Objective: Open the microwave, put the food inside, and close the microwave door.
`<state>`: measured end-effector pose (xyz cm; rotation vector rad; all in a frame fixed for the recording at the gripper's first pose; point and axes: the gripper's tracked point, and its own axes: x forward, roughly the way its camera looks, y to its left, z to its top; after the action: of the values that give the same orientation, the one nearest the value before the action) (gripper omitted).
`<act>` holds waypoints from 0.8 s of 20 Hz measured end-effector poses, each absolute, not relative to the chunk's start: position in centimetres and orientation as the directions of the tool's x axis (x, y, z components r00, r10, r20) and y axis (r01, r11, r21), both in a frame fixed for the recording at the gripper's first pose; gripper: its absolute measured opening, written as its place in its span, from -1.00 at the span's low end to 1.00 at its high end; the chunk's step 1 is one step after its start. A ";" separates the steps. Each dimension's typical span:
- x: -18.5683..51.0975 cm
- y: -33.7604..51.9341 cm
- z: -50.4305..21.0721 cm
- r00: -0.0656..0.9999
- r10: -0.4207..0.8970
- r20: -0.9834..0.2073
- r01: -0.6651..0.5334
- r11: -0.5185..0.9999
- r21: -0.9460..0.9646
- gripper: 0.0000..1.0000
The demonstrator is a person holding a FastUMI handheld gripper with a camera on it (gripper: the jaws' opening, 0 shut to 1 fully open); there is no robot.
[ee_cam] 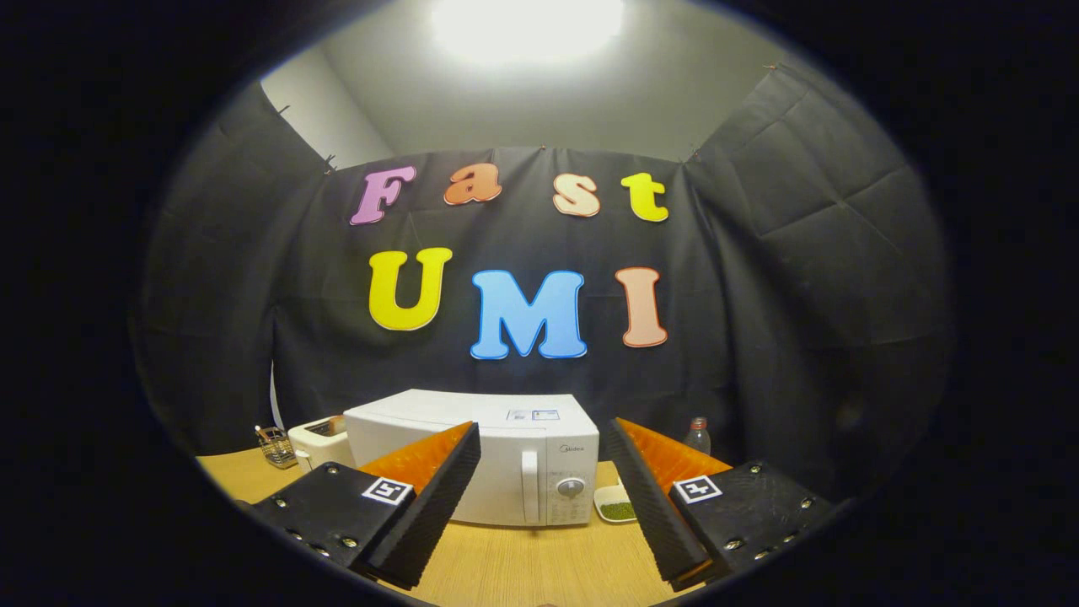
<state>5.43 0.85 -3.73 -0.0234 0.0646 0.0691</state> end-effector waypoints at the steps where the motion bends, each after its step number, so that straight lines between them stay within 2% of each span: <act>1: 6.4 1.0 -4.3 0.994 0.079 -0.074 -0.081 0.996 -0.022 0.94; 7: 12.3 2.0 -8.3 0.984 0.120 -0.132 -0.125 0.992 -0.032 0.94; 16: 18.4 2.2 -16.8 0.958 0.108 -0.266 -0.127 0.990 -0.055 0.94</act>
<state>18.39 2.25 -16.76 -0.0714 0.2654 0.1197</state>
